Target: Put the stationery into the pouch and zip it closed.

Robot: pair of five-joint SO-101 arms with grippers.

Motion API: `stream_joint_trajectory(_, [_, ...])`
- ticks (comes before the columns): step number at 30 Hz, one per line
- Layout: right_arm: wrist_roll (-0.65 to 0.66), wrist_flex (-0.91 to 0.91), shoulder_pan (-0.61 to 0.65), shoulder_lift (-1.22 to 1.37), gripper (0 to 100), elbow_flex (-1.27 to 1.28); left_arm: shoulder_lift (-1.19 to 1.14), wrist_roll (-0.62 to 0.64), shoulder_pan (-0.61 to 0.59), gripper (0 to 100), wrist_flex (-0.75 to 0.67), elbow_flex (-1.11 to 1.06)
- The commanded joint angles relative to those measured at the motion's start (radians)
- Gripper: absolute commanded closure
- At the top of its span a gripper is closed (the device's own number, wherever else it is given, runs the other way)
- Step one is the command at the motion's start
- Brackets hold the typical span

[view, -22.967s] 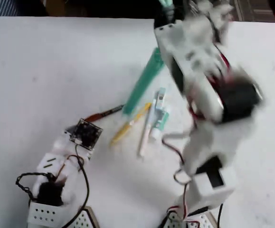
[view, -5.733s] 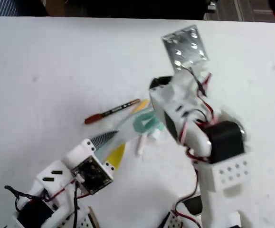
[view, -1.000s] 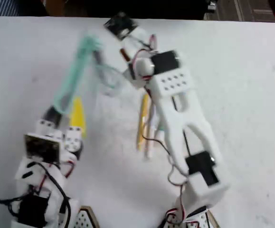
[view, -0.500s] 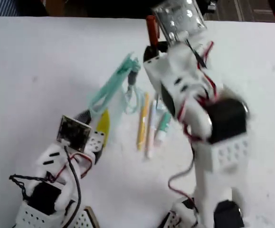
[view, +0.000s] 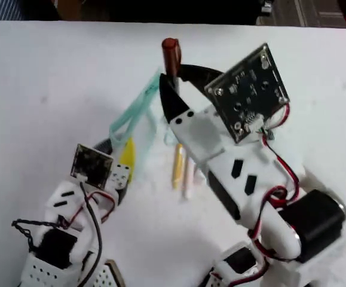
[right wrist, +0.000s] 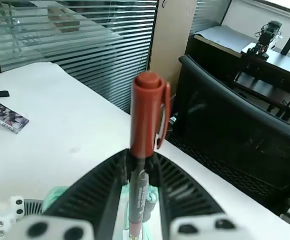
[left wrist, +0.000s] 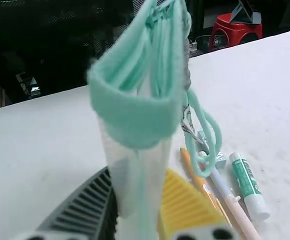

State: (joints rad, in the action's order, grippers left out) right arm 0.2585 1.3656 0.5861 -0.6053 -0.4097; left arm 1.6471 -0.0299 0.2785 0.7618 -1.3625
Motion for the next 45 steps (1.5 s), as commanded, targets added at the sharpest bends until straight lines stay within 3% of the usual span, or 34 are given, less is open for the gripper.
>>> stream_joint_trajectory(1, [-0.011, -0.056, 0.008, -0.01, 98.1, 0.046, -0.004, 0.006, -0.045, 98, -0.034, 0.009])
stream_joint_trajectory(11, [-0.014, -0.183, 0.016, -0.012, 98.1, 0.19, -0.004, 0.012, -0.041, 98, -0.031, 0.009])
stream_joint_trajectory(15, [-0.092, -0.219, 0.085, -0.041, 98.1, 0.196, -0.004, 0.012, -0.041, 98, -0.028, 0.008])
stream_joint_trajectory(21, [-0.104, -0.305, 0.122, -0.14, 98.1, 0.305, -0.004, 0.012, -0.039, 98, -0.026, 0.008])
stream_joint_trajectory(34, [-0.106, -0.656, 0.125, -0.38, 98.1, 0.697, -0.004, 0.011, -0.039, 98, -0.029, -0.006])
stream_joint_trajectory(45, [-0.106, -0.684, 0.165, -0.38, 98.2, 0.715, -0.004, 0.008, -0.042, 98, -0.031, -0.008])
